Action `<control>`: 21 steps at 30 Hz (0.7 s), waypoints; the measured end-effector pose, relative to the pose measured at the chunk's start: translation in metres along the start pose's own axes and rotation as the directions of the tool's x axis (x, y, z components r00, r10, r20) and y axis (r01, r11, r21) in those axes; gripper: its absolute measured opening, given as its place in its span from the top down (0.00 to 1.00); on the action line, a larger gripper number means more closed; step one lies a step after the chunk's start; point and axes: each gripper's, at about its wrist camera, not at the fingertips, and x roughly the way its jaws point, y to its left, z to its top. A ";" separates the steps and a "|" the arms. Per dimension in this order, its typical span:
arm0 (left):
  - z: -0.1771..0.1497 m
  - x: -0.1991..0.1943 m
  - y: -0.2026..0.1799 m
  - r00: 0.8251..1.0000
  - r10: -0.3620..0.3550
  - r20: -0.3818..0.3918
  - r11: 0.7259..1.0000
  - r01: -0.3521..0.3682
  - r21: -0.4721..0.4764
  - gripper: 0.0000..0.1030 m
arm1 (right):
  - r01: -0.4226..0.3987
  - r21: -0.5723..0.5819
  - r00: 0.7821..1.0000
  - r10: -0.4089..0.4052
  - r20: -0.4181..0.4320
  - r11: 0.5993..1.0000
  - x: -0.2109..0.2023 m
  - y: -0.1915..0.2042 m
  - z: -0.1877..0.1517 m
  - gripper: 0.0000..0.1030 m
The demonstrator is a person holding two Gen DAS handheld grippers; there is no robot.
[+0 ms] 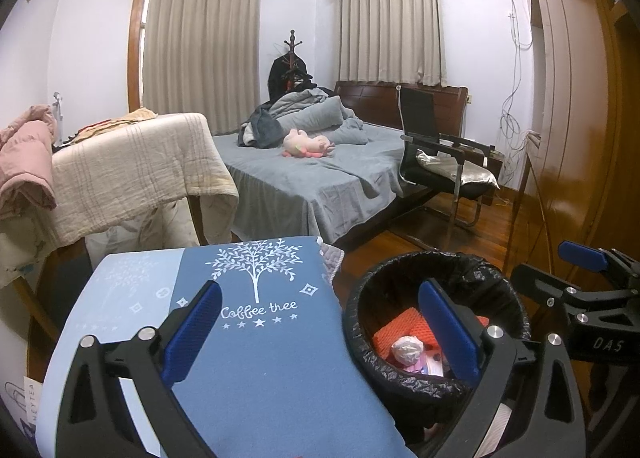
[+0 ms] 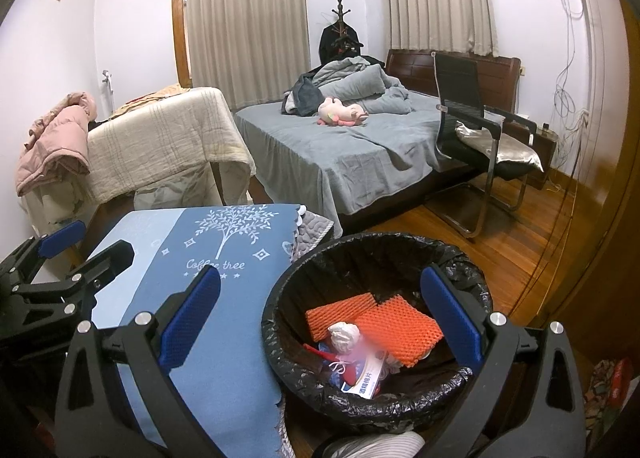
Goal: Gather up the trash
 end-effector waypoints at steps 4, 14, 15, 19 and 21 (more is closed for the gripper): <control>0.000 0.001 -0.001 1.000 0.000 0.000 1.000 0.000 0.000 0.06 | 0.000 0.000 1.000 0.000 -0.001 1.000 0.000 -0.001 0.000 0.05; 0.000 0.001 -0.002 1.000 0.000 0.000 1.000 0.000 0.001 0.06 | -0.001 0.000 1.000 0.001 -0.001 1.000 0.000 0.000 0.000 0.05; 0.001 0.000 -0.001 1.000 0.001 0.000 1.000 -0.001 0.002 0.06 | -0.001 0.000 1.000 0.001 -0.001 1.000 0.000 0.000 0.000 0.05; 0.001 0.000 -0.002 1.000 0.000 -0.001 1.000 0.000 0.001 0.06 | 0.000 0.000 1.000 0.000 0.000 1.000 0.000 0.001 0.000 0.05; 0.001 0.000 -0.001 1.000 0.001 -0.001 1.000 -0.001 0.002 0.06 | -0.001 0.001 1.000 0.001 -0.001 1.000 0.000 0.000 0.000 0.05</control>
